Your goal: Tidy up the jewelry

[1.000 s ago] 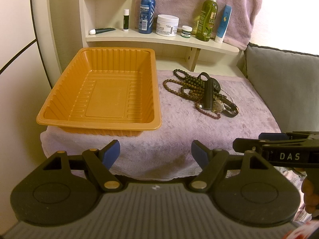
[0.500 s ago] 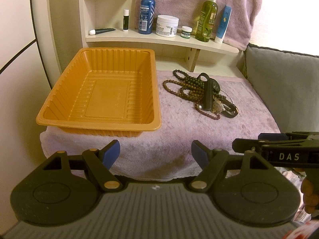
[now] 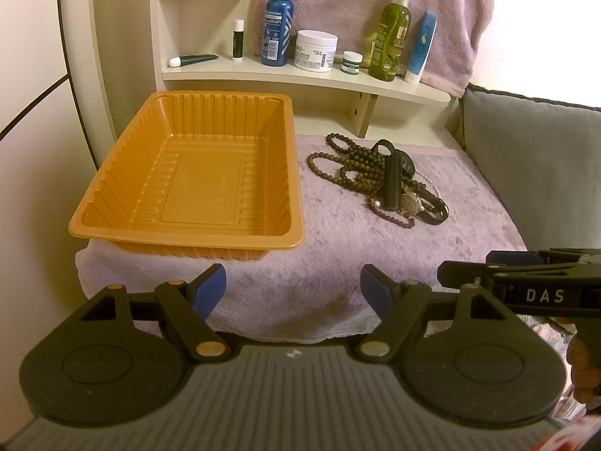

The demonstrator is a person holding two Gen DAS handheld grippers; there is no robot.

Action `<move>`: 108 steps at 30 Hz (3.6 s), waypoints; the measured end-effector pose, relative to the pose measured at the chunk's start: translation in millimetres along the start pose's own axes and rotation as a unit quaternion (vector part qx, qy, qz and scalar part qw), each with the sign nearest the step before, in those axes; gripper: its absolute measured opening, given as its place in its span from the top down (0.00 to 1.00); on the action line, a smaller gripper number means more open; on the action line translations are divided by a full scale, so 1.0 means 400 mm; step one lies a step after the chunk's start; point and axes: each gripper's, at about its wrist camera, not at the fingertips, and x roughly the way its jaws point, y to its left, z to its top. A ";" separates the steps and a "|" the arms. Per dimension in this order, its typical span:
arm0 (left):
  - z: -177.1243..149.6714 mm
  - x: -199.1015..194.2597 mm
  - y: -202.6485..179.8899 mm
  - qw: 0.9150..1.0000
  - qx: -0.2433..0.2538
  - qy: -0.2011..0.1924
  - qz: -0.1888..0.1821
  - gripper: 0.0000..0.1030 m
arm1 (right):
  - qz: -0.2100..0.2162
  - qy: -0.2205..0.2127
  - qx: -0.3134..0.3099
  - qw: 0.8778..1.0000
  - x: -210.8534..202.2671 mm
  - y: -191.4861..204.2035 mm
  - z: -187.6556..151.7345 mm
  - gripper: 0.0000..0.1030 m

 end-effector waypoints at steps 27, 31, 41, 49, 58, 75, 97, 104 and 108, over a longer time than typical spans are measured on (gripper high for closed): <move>0.000 0.000 0.000 1.000 -0.001 0.000 -0.002 0.25 | 0.000 -0.001 0.000 1.000 -0.001 0.000 0.000 0.28; 0.000 0.000 -0.002 1.000 -0.001 -0.001 -0.002 0.25 | 0.000 -0.001 0.000 1.000 -0.001 0.000 0.001 0.28; 0.003 -0.004 -0.004 1.000 -0.006 0.001 -0.006 0.25 | 0.000 -0.004 0.003 1.000 0.004 0.000 0.000 0.28; -0.011 -0.009 0.044 0.999 -0.043 -0.024 0.011 0.25 | -0.006 -0.025 0.014 1.000 0.003 -0.022 0.016 0.28; -0.025 -0.016 0.160 0.990 -0.098 -0.071 0.075 0.26 | -0.010 -0.054 0.019 0.998 0.000 -0.044 0.029 0.28; -0.061 0.075 0.328 0.964 -0.173 -0.146 0.141 0.27 | -0.029 -0.056 0.023 0.998 0.108 -0.066 0.100 0.28; -0.029 0.228 0.352 0.959 -0.177 -0.172 0.140 0.59 | -0.054 -0.021 0.047 0.997 0.200 -0.107 0.129 0.28; -0.058 0.201 0.367 0.951 -0.172 -0.199 0.160 0.81 | -0.055 -0.016 0.050 0.997 0.207 -0.110 0.122 0.28; -0.059 0.172 0.362 0.946 -0.155 -0.214 0.185 0.81 | -0.057 -0.016 0.051 0.997 0.208 -0.112 0.121 0.28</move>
